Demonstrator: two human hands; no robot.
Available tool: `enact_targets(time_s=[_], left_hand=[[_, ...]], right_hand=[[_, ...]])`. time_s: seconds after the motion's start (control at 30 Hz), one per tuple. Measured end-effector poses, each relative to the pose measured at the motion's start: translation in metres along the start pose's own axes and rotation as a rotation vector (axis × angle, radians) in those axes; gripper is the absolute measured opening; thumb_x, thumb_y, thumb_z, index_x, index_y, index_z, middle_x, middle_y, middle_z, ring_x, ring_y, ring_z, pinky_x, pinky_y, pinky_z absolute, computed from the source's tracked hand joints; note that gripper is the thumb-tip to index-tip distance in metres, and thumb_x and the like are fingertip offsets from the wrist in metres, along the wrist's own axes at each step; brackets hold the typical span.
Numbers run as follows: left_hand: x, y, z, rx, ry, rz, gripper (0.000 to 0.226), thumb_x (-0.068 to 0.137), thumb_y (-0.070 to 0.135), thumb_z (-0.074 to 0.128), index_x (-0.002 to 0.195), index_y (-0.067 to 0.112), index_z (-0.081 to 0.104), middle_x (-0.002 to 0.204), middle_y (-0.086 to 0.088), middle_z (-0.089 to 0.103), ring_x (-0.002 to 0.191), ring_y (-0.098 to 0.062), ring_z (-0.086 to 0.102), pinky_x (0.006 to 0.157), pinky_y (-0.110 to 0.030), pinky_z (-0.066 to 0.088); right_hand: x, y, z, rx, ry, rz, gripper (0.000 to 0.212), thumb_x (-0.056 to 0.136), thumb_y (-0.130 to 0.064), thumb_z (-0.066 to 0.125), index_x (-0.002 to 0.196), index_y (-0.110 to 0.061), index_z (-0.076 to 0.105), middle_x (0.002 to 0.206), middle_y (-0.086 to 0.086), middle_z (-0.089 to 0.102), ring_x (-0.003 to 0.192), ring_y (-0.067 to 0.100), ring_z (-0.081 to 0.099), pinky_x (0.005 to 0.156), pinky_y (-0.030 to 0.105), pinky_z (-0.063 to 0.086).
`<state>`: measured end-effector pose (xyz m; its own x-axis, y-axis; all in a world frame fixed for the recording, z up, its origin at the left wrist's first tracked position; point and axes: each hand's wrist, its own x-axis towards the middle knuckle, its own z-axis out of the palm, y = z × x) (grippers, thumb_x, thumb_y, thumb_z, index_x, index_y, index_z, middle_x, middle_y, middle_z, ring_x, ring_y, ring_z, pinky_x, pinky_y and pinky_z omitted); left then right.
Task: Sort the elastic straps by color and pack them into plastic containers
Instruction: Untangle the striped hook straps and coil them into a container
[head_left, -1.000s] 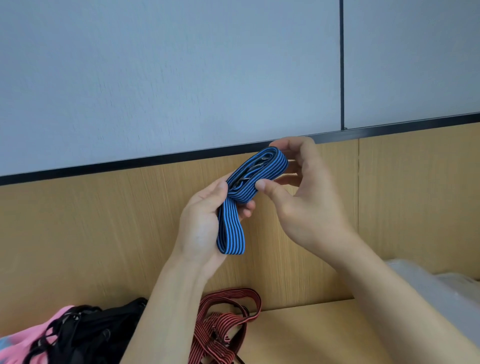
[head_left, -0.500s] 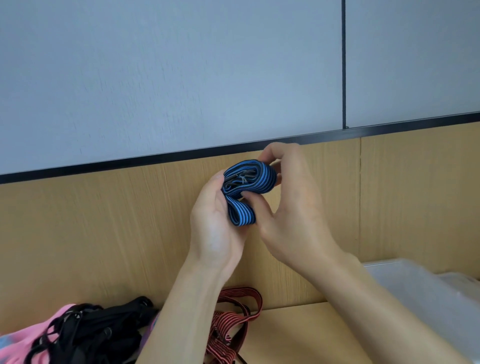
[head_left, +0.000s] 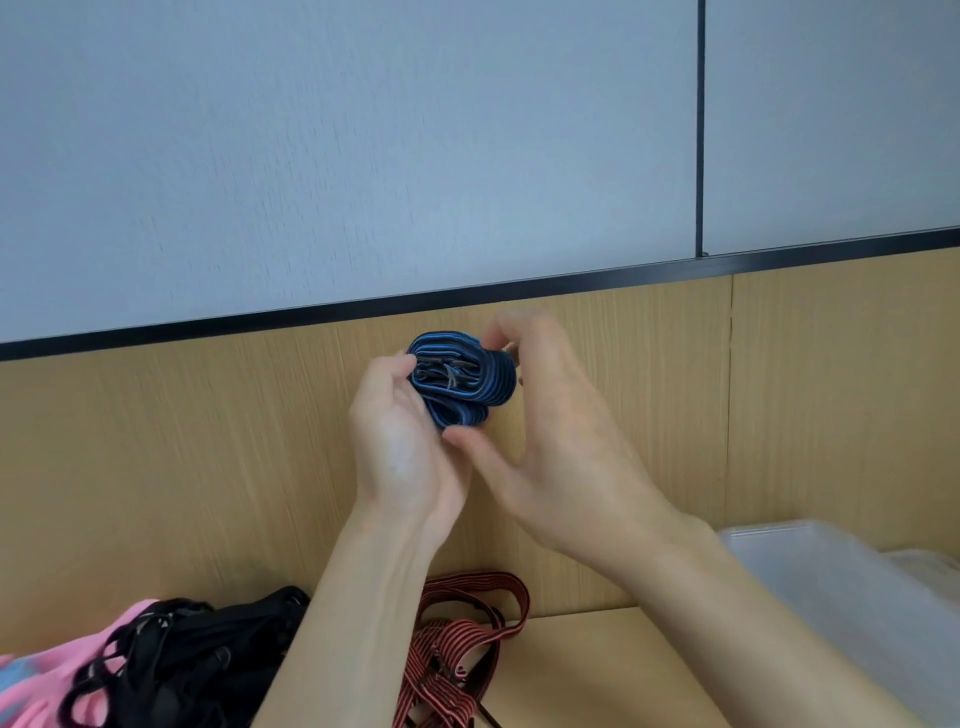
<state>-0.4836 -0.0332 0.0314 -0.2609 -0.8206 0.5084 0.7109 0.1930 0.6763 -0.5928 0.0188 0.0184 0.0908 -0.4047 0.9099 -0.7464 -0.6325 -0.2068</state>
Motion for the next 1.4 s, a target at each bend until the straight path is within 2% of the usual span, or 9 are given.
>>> enact_targets(time_s=[0.1,0.17,0.3,0.47,0.8,0.97,1.07,1.2,1.4], left_hand=[[-0.001,-0.003,0.006,-0.032,-0.038,-0.056,0.04,0.093,0.015,0.031,0.121,-0.005,0.053,0.105,-0.02,0.055,0.098,-0.033,0.049,0.089,-0.045,0.036],[-0.003,-0.006,0.009,-0.012,-0.057,-0.101,0.045,0.097,0.013,0.033,0.134,-0.008,0.047,0.111,-0.021,0.059,0.099,-0.032,0.054,0.087,-0.042,0.042],[-0.005,-0.01,0.008,0.012,-0.151,-0.132,0.024,0.104,0.016,0.04,0.123,0.008,0.052,0.111,-0.014,0.073,0.087,-0.023,0.07,0.073,-0.034,0.058],[-0.005,-0.008,0.009,-0.023,-0.161,-0.121,0.029,0.099,0.007,0.052,0.128,0.003,0.052,0.12,-0.021,0.071,0.101,-0.034,0.072,0.083,-0.037,0.059],[-0.016,-0.037,0.02,0.127,-0.29,-0.126,0.036,0.093,0.002,0.062,0.128,0.003,0.052,0.122,-0.021,0.07,0.111,-0.038,0.069,0.088,-0.037,0.059],[-0.022,-0.058,0.023,0.315,-0.337,-0.129,0.043,0.086,0.008,0.072,0.128,0.009,0.061,0.121,-0.014,0.072,0.109,-0.035,0.071,0.088,-0.042,0.06],[-0.025,-0.067,0.024,0.422,-0.376,-0.156,0.039,0.089,0.004,0.072,0.126,0.014,0.066,0.119,-0.013,0.072,0.106,-0.034,0.072,0.085,-0.041,0.061],[-0.033,-0.075,0.03,0.518,-0.401,-0.188,0.041,0.08,0.013,0.077,0.121,0.022,0.072,0.116,-0.015,0.071,0.106,-0.033,0.072,0.082,-0.04,0.062],[-0.041,-0.085,0.038,0.523,-0.394,-0.203,0.041,0.088,-0.002,0.071,0.125,0.017,0.07,0.117,-0.017,0.07,0.103,-0.032,0.073,0.082,-0.038,0.062]], right_hand=[[0.003,0.005,-0.005,0.025,0.089,0.05,0.043,0.089,-0.015,0.072,0.121,-0.017,0.044,0.111,-0.005,0.051,0.098,0.007,0.053,0.083,0.018,0.044],[0.006,0.007,-0.012,0.054,0.137,0.069,0.04,0.09,-0.012,0.071,0.122,-0.015,0.046,0.11,-0.002,0.056,0.097,0.005,0.056,0.082,0.009,0.041],[0.013,0.01,-0.03,0.095,0.194,0.11,0.039,0.092,-0.014,0.071,0.124,-0.016,0.051,0.111,-0.001,0.064,0.099,0.009,0.064,0.085,0.013,0.047],[0.013,0.013,-0.049,0.122,0.194,0.169,0.036,0.092,-0.016,0.072,0.123,-0.02,0.055,0.107,-0.012,0.07,0.096,0.006,0.069,0.088,0.03,0.056],[-0.046,0.035,-0.079,0.199,0.279,0.299,0.03,0.09,-0.014,0.076,0.113,-0.026,0.06,0.1,-0.017,0.075,0.084,0.01,0.075,0.075,0.018,0.056],[-0.074,0.048,-0.105,0.298,0.067,0.458,0.034,0.089,-0.009,0.075,0.107,-0.024,0.051,0.107,-0.009,0.068,0.089,0.017,0.072,0.08,0.027,0.056],[-0.085,0.054,-0.114,0.277,-0.063,0.557,0.041,0.082,-0.023,0.079,0.098,-0.022,0.041,0.089,-0.002,0.064,0.072,0.016,0.061,0.068,0.033,0.052],[-0.095,0.06,-0.115,0.191,-0.131,0.581,0.057,0.076,-0.025,0.088,0.085,-0.022,0.031,0.061,-0.018,0.041,0.055,0.006,0.032,0.053,0.021,0.033],[-0.102,0.068,-0.125,0.255,-0.165,0.609,0.049,0.079,-0.029,0.081,0.081,-0.024,0.032,0.069,-0.004,0.045,0.062,0.017,0.045,0.055,0.034,0.035]])
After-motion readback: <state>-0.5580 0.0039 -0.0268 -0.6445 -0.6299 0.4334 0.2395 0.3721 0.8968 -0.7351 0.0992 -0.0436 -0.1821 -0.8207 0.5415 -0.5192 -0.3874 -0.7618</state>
